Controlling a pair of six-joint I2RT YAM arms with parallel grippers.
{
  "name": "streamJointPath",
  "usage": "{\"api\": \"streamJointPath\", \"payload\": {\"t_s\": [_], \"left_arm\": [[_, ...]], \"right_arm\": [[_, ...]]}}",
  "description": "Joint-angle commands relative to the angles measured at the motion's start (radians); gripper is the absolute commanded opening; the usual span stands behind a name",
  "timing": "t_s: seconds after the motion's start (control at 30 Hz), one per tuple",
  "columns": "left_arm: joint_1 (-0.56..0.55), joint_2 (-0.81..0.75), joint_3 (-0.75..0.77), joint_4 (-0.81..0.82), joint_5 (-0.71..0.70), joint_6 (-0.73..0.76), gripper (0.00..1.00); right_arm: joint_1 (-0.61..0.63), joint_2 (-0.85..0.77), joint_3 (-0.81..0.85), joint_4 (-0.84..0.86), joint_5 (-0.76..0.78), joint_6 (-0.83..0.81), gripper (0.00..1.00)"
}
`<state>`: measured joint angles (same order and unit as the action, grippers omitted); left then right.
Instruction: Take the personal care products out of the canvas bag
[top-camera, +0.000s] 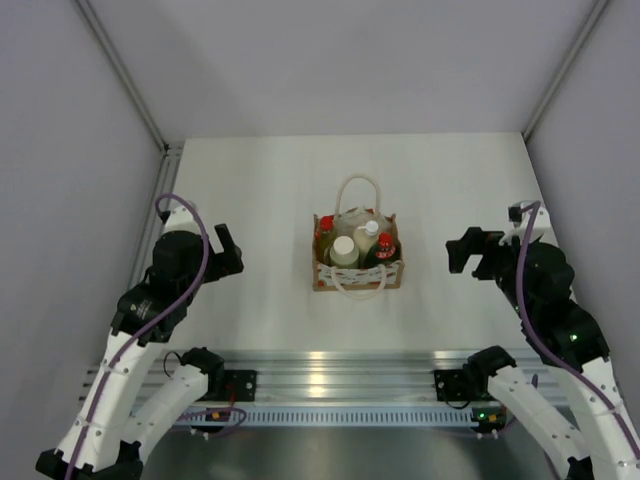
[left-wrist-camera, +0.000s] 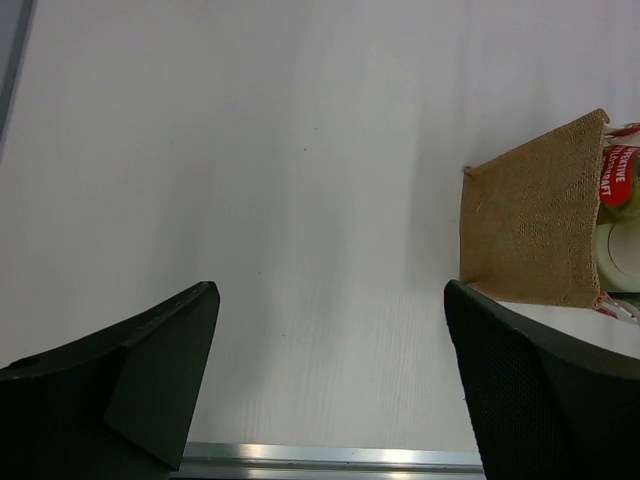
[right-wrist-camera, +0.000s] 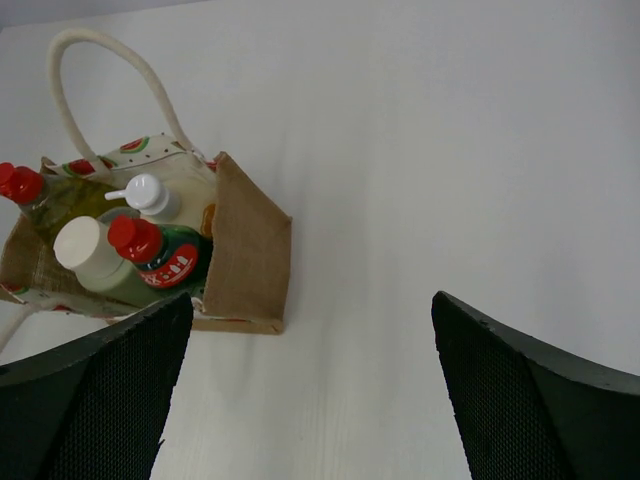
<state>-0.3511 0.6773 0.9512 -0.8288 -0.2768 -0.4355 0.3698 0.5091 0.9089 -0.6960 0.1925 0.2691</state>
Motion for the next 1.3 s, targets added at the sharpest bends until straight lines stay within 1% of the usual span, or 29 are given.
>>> {"api": "streamJointPath", "payload": {"t_s": [0.0,0.07,0.13,0.2,0.23,0.33,0.37,0.4,0.43,0.5,0.53,0.57,0.6,0.63,0.67,0.73,0.77,0.83,0.87,0.93,0.97,1.07,1.13,1.17,1.27], "left_arm": [[-0.003,-0.002,-0.002,0.049,-0.002,-0.015,0.98],[-0.003,-0.002,-0.006,0.048,-0.018,-0.032,0.98],[-0.003,0.002,-0.012,0.046,-0.032,-0.09,0.98],[-0.003,0.002,-0.023,0.051,0.0,-0.153,0.98],[-0.003,0.004,-0.031,0.066,0.037,-0.16,0.98],[-0.003,0.044,-0.023,0.068,0.071,-0.123,0.98],[-0.003,0.045,-0.019,0.066,0.07,-0.112,0.98],[-0.003,0.048,-0.014,0.065,0.07,-0.092,0.98],[-0.003,0.047,-0.009,0.066,0.073,-0.085,0.98],[-0.003,0.047,0.007,0.068,0.08,-0.048,0.98],[-0.003,0.051,0.011,0.068,0.085,-0.036,0.98],[-0.003,0.063,0.014,0.066,0.067,-0.025,0.98],[-0.003,0.073,0.014,0.066,0.054,-0.026,0.98],[-0.003,0.08,0.011,0.066,0.056,-0.029,0.98],[-0.003,0.091,0.011,0.068,0.104,-0.031,0.98],[-0.003,0.128,0.015,0.066,0.172,-0.071,0.98],[-0.003,0.139,0.015,0.071,0.239,-0.124,0.98],[-0.003,0.18,0.006,0.117,0.338,-0.146,0.98],[-0.005,0.197,0.009,0.125,0.368,-0.147,0.98],[-0.008,0.229,0.027,0.122,0.392,-0.134,0.98],[-0.009,0.231,0.029,0.123,0.395,-0.115,0.98],[-0.009,0.202,0.032,0.122,0.392,-0.076,0.98],[-0.009,0.176,0.028,0.112,0.395,-0.059,0.98],[-0.009,0.153,0.026,0.108,0.393,-0.04,0.98],[-0.011,0.128,0.023,0.088,0.384,0.003,0.98]], "right_arm": [[-0.014,0.019,0.004,0.015,0.007,0.021,0.99],[-0.014,0.005,0.002,0.023,0.03,0.048,0.99],[-0.014,-0.015,-0.005,0.033,0.068,0.126,0.99],[-0.014,-0.033,-0.03,0.061,0.062,0.173,0.99],[-0.014,-0.044,-0.044,0.085,0.038,0.161,0.99],[-0.014,-0.043,-0.093,0.199,-0.149,0.098,1.0],[-0.014,-0.031,-0.113,0.225,-0.181,0.069,0.99],[-0.014,-0.014,-0.12,0.272,-0.224,0.05,1.0],[-0.014,0.027,-0.125,0.288,-0.322,0.027,0.99],[-0.012,0.071,-0.125,0.347,-0.421,-0.014,1.0],[-0.006,0.097,-0.128,0.378,-0.45,-0.013,1.0],[0.02,0.103,-0.151,0.416,-0.446,0.002,0.99],[0.036,0.112,-0.163,0.455,-0.435,-0.001,0.99],[0.059,0.135,-0.179,0.534,-0.432,-0.017,1.0],[0.119,0.153,-0.183,0.553,-0.365,-0.049,0.99],[0.194,0.218,-0.168,0.555,-0.26,-0.091,0.97],[0.272,0.235,-0.16,0.562,-0.143,-0.132,0.97],[0.346,0.285,-0.162,0.604,-0.002,-0.166,0.96],[0.403,0.301,-0.165,0.622,0.03,-0.188,0.95],[0.451,0.351,-0.169,0.661,0.096,-0.195,0.89],[0.458,0.37,-0.171,0.685,0.116,-0.197,0.82],[0.465,0.439,-0.173,0.757,0.185,-0.192,0.71],[0.465,0.474,-0.176,0.777,0.215,-0.183,0.7],[0.465,0.48,-0.183,0.788,0.22,-0.168,0.66],[0.469,0.49,-0.217,0.84,0.234,-0.128,0.61]]}}
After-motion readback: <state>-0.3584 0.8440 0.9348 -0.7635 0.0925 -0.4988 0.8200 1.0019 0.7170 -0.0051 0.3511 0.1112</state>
